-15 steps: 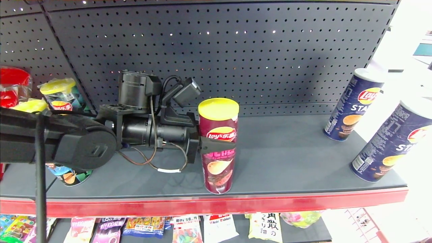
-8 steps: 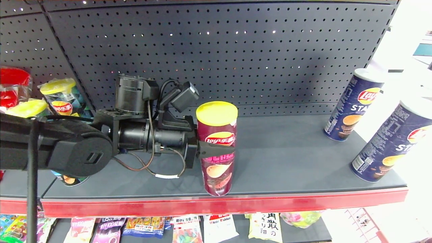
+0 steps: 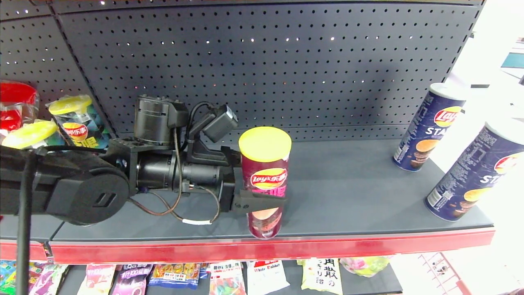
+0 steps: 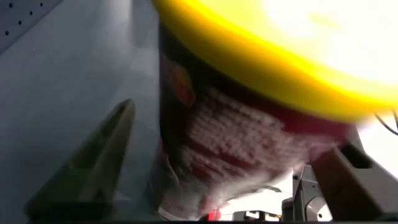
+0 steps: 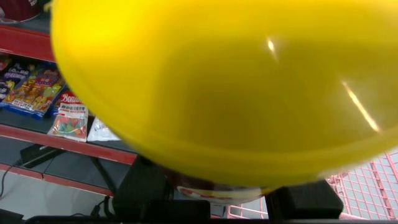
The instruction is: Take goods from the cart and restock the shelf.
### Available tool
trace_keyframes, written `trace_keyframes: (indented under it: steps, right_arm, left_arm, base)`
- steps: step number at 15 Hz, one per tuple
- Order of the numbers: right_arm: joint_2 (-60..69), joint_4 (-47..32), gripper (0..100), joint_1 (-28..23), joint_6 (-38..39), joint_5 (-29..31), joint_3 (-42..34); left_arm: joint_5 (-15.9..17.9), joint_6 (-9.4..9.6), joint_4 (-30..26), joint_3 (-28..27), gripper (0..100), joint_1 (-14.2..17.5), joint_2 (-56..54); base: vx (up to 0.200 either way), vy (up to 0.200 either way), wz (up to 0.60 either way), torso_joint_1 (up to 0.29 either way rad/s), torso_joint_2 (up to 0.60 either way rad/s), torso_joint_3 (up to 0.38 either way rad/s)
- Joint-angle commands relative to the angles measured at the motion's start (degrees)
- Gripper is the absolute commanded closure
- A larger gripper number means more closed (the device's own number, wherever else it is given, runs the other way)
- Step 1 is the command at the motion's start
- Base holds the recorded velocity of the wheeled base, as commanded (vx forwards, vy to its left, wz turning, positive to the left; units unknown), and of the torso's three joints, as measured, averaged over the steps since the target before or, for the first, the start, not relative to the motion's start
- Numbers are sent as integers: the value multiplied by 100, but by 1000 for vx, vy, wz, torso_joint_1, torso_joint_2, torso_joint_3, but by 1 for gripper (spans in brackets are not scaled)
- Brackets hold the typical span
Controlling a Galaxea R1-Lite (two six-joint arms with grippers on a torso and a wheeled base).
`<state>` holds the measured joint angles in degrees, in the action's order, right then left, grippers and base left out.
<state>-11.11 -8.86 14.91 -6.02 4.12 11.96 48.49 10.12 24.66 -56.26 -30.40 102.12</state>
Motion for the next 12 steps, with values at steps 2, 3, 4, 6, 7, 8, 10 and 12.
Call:
trace_keyframes:
  steps: [2, 3, 4, 6, 7, 8, 10, 12]
  right_arm:
    - [-120, 7, 100, 12, -4, -25, 61]
    - [-137, 7, 100, 12, -4, -34, 70]
    - [-542, 7, 100, 21, -13, -201, 289]
    - [-814, 16, 100, 21, -13, -324, 430]
    - [-1623, 51, 100, 21, -39, -764, 922]
    - [-2010, 60, 100, 21, -57, -957, 1195]
    - [-2836, 60, 100, 65, -206, -1212, 1766]
    - [-3477, 78, 100, 258, -215, -1273, 2153]
  left_arm:
    - [2, -27, 12, 309, 0, 8, -368]
    - [2, -27, 12, 335, 0, 8, -395]
    - [2, -36, 12, 730, 0, 52, -737]
    - [2, -27, 12, 906, 0, 105, -904]
    - [-15, -27, 12, 1249, 0, 166, -1318]
    - [-42, -19, 12, 1390, 0, 201, -1502]
    - [-121, -27, -5, 1706, 0, 228, -1924]
    - [-209, -36, -5, 1970, 0, 228, -2152]
  base:
    - [0, 0, 0, 0, 0, 0]
    - [0, 0, 0, 0, 0, 0]
    - [0, 0, 0, 0, 0, 0]
    - [0, 0, 0, 0, 0, 0]
    - [0, 0, 0, 0, 0, 0]
    - [0, 0, 0, 0, 0, 0]
    - [0, 0, 0, 0, 0, 0]
    - [0, 0, 0, 0, 0, 0]
